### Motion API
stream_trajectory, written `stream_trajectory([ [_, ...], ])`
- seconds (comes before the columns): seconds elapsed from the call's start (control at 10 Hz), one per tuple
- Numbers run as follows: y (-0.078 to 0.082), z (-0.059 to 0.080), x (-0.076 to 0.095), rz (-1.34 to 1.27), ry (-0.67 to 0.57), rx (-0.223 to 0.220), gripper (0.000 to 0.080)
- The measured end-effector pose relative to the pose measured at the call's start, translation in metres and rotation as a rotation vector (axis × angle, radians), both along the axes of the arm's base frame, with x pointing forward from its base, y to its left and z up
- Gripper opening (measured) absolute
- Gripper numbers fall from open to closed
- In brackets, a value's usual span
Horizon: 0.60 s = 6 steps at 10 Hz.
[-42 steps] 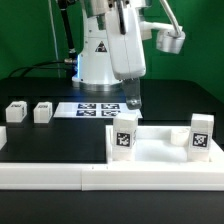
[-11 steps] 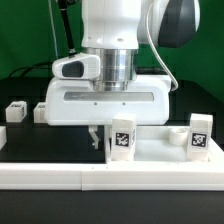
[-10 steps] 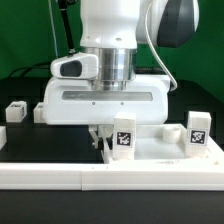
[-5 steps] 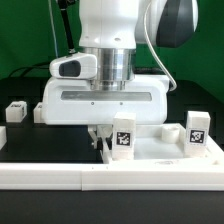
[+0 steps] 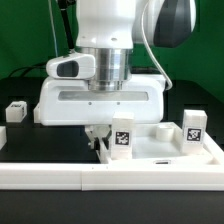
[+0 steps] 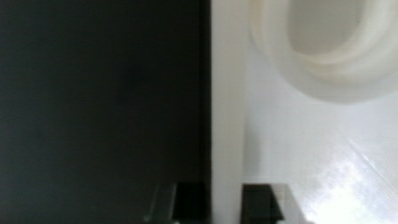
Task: Assemble square table
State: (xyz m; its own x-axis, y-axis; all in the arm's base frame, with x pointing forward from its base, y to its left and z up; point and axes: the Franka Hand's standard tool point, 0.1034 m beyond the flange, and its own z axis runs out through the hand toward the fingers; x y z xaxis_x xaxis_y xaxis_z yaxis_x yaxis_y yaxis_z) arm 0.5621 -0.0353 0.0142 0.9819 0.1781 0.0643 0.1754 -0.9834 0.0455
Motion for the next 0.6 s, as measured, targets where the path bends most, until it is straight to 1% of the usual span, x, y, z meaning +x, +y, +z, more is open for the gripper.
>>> stream_trajectory([
  [0.1,-0.0054,0.0009,0.0021,0.083,0.001,-0.010,0.0067],
  [0.2,-0.0101,0.0023,0.0052,0.225,-0.006,-0.037,0.0067],
  [0.6,-0.0135,0.0036,0.0072,0.399,0.002,-0.068,0.0067],
])
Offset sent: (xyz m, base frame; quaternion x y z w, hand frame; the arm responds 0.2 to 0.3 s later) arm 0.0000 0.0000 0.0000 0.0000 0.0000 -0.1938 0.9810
